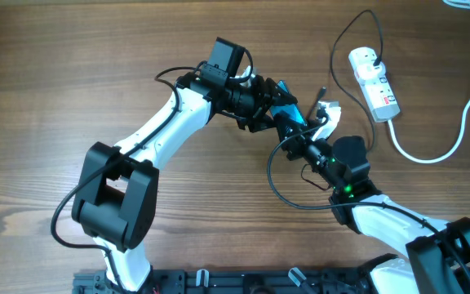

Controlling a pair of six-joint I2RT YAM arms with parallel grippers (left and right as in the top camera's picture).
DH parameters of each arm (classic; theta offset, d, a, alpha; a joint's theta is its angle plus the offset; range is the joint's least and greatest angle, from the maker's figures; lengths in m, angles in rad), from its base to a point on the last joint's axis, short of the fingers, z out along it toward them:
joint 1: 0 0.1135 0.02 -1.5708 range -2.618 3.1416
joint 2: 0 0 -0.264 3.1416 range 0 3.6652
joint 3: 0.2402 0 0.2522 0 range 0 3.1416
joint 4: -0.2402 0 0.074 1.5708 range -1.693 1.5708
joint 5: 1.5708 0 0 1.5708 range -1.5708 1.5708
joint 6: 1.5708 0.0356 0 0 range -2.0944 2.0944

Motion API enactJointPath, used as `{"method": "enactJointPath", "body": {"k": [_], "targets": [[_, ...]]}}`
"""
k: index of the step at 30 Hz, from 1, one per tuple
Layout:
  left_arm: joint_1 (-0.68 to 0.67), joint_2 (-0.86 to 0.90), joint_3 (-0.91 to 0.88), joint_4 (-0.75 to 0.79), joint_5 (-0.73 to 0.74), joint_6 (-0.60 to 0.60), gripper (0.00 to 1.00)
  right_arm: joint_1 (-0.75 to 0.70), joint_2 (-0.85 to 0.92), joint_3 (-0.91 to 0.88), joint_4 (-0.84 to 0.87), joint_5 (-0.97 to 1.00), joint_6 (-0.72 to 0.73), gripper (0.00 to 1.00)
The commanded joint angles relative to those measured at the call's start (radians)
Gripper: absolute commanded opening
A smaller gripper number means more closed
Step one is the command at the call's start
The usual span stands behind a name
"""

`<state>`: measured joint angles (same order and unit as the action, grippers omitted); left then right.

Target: Plug charger to phone and switch on socket

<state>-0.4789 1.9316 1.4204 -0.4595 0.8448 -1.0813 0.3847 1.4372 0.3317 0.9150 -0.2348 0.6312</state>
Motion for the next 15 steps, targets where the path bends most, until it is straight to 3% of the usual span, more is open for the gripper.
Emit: {"method": "enactJointPath", "body": {"k": [1, 15], "targets": [[-0.021, -0.032, 0.022, 0.0, 0.05, 0.035, 0.46, 0.005, 0.008, 0.01, -0.009, 0.002, -0.003, 0.32], [-0.021, -0.032, 0.022, -0.001, 0.032, 0.056, 0.47, 0.005, 0.007, 0.01, -0.031, -0.028, 0.001, 0.17]]}}
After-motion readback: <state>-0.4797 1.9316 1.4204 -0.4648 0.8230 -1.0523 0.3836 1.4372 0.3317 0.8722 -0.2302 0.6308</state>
